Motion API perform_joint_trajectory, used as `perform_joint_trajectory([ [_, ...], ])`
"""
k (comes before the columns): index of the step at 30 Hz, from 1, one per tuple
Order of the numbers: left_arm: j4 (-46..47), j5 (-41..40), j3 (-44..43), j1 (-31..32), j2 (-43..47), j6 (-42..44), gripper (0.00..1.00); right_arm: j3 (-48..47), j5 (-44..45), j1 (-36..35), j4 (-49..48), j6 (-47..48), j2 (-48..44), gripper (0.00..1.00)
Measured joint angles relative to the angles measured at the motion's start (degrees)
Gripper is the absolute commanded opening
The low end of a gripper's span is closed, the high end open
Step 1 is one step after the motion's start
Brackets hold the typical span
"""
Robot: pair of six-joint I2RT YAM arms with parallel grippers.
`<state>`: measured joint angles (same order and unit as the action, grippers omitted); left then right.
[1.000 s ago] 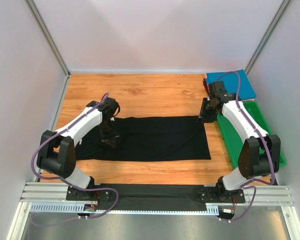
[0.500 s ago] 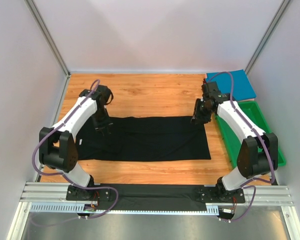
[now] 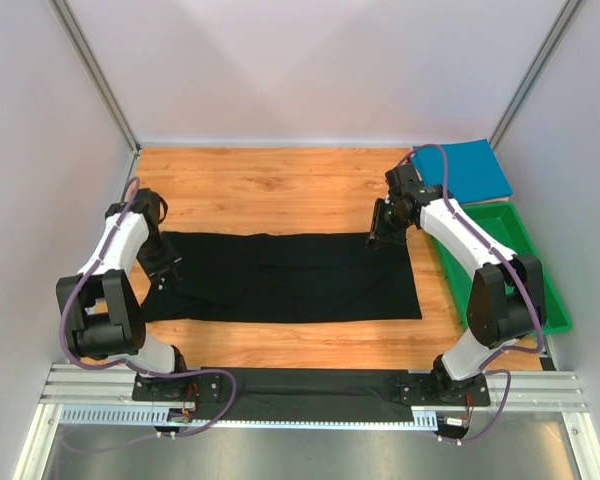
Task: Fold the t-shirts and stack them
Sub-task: Fold the tshirt
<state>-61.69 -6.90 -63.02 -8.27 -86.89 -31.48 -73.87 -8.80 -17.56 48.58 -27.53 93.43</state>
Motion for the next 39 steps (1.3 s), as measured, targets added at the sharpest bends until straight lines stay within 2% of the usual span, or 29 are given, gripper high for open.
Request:
perform_joint_trajectory([
  [10, 9.0, 10.9, 3.5, -6.4, 1.2, 5.7, 0.41, 0.8, -1.2, 0.0, -0.9, 0.1, 0.0, 0.33],
  [14, 9.8, 12.5, 3.9, -7.5, 1.2, 7.3, 0.44, 0.8, -1.2, 0.0, -0.9, 0.4, 0.0, 0.33],
  [19, 10.9, 12.7, 4.7, -9.9, 1.3, 8.9, 0.43, 0.8, -1.2, 0.0, -0.9, 0.9, 0.0, 0.33],
  [22, 13.6, 14.9, 7.7, -14.2, 3.1, 9.6, 0.34, 0.8, -1.2, 0.0, -0.8, 1.2, 0.0, 0.33],
  [23, 14.9, 16.3, 9.5, -15.7, 4.2, 9.9, 0.27, 0.8, -1.2, 0.0, -0.8, 1.3, 0.0, 0.33],
  [25, 15.8, 17.8, 11.0, -17.7, 6.2, 9.8, 0.24, 0.8, -1.2, 0.0, -0.8, 1.4, 0.0, 0.33],
  [33, 19.6, 21.4, 14.8, -17.8, 7.7, 9.1, 0.23, 0.8, -1.2, -0.1, -0.8, 1.4, 0.0, 0.33],
  [39, 21.5, 22.1, 15.9, -18.1, 7.9, 7.5, 0.29, 0.8, -1.2, -0.1, -0.8, 1.4, 0.0, 0.33],
])
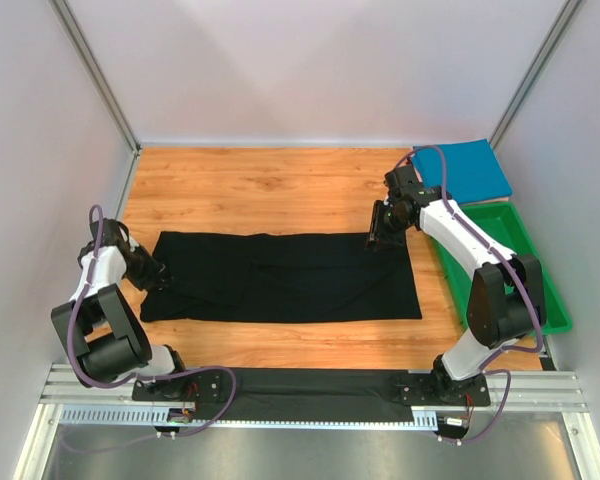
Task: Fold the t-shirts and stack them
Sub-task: Fold the tshirt
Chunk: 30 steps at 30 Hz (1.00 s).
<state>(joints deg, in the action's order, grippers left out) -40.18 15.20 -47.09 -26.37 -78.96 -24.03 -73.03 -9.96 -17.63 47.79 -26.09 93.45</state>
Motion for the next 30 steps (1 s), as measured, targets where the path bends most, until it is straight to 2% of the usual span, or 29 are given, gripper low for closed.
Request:
perform_joint_trajectory([
  [30, 0.7, 0.6, -0.9, 0.0, -8.2, -1.1, 0.38, -0.8, 0.5, 0.0, 0.3, 0.1, 2.2, 0.32],
])
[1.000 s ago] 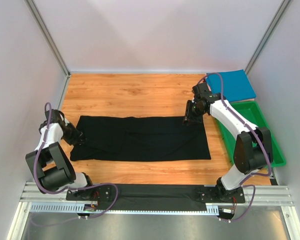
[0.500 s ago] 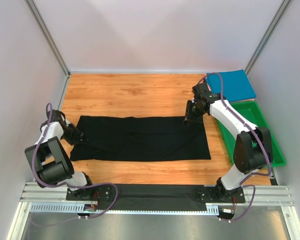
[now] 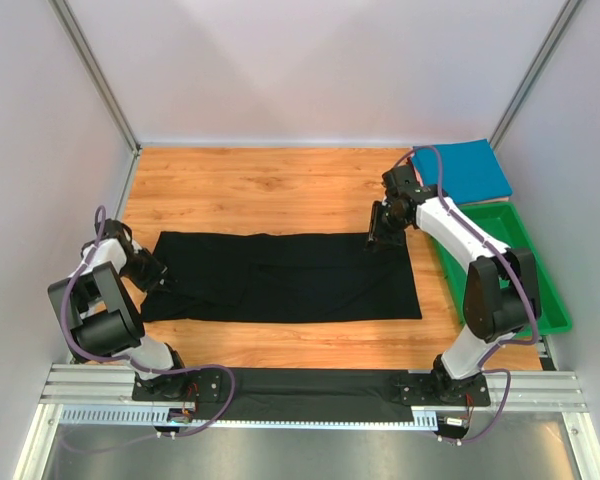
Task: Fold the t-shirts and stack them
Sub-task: Fold the tshirt
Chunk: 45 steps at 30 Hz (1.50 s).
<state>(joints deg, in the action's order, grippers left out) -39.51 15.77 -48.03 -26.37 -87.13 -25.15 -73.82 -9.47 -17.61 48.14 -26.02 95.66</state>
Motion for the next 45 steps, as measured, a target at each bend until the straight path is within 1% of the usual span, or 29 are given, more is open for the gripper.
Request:
perform_joint_trajectory([
  [2, -0.5, -0.4, -0.7, 0.0, 0.0, 0.2, 0.37, -0.5, 0.0, 0.0, 0.1, 0.0, 0.4, 0.32],
  [5, -1.1, -1.2, -1.4, 0.0, 0.0, 0.4, 0.33, -1.3, 0.0, 0.0, 0.1, 0.1, 0.8, 0.32],
  [12, -1.4, -1.3, -1.4, 0.0, 0.0, 0.5, 0.34, -1.8, 0.0, 0.0, 0.0, 0.1, 0.9, 0.32],
  [16, -1.3, -1.0, -1.4, 0.0, -0.9, 0.5, 0.32, -1.8, 0.1, 0.0, 0.0, 0.2, 1.3, 0.32],
  [18, -1.2, -0.9, -1.4, 0.0, -1.6, 0.4, 0.26, -1.8, 0.1, 0.0, 0.0, 0.1, 1.5, 0.31],
  [19, -1.2, -0.9, -1.4, 0.0, -1.9, 0.4, 0.19, -1.9, 0.2, 0.0, 0.1, 0.1, 1.6, 0.32],
  [21, -1.2, -0.9, -1.4, 0.0, -2.1, 0.5, 0.13, -2.0, 0.3, 0.0, 0.1, 0.2, 1.7, 0.32],
  [22, -1.2, -1.0, -1.4, 0.0, -2.1, 0.5, 0.06, -2.0, 0.4, 0.0, 0.1, 0.2, 1.7, 0.32],
  [25, -1.5, -1.4, -1.4, 0.0, -2.1, 0.7, 0.00, -2.2, 0.5, 0.0, 0.2, 0.2, 1.8, 0.31],
  [32, -3.4, -2.1, -2.4, 0.0, -1.2, 0.6, 0.00, -2.8, 0.6, 0.0, 0.5, 0.2, 1.8, 0.32],
  [45, -9.5, -5.0, -2.4, 1.0, 4.7, -0.5, 0.00, -2.8, 0.5, 0.0, 0.5, 0.4, 1.7, 0.32],
])
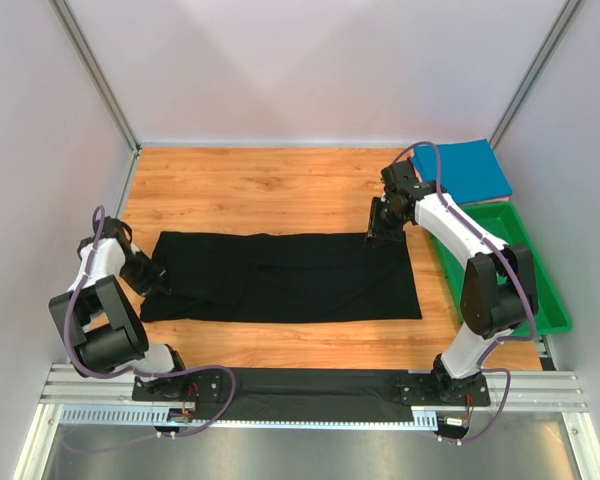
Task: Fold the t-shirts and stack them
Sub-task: Fold the tshirt
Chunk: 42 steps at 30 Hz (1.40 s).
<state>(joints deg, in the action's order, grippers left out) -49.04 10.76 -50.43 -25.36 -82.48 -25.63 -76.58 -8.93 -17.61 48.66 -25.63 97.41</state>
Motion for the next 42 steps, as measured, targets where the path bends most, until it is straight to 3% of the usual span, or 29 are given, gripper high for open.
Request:
perform_joint_trajectory([
  [6, -3.9, -2.5, -2.1, 0.3, 0.3, -0.3, 0.01, 0.0, -0.1, 0.0, 0.0, 0.1, 0.0, 0.32],
  [9, -2.8, -1.8, -2.1, 0.3, 0.6, 0.3, 0.28, 0.0, -0.1, 0.0, 0.0, 0.4, 0.0, 0.32],
  [12, -0.8, 0.8, -2.1, 0.3, 0.6, 0.9, 0.31, 0.0, -0.1, 0.0, 0.2, 0.7, 0.0, 0.32],
  [20, 4.2, 5.5, -0.7, 0.3, -0.2, 1.4, 0.31, 0.0, 0.4, 0.1, 0.4, 1.3, 0.0, 0.32],
  [27, 3.8, 2.2, 0.6, 0.3, -1.2, 0.3, 0.26, 0.0, 0.6, 0.7, 0.4, 1.5, 0.0, 0.31],
  [42, 4.4, -1.9, 1.7, 0.3, -0.5, -2.5, 0.29, 0.0, 0.9, 1.4, 0.4, 1.5, 0.0, 0.31],
])
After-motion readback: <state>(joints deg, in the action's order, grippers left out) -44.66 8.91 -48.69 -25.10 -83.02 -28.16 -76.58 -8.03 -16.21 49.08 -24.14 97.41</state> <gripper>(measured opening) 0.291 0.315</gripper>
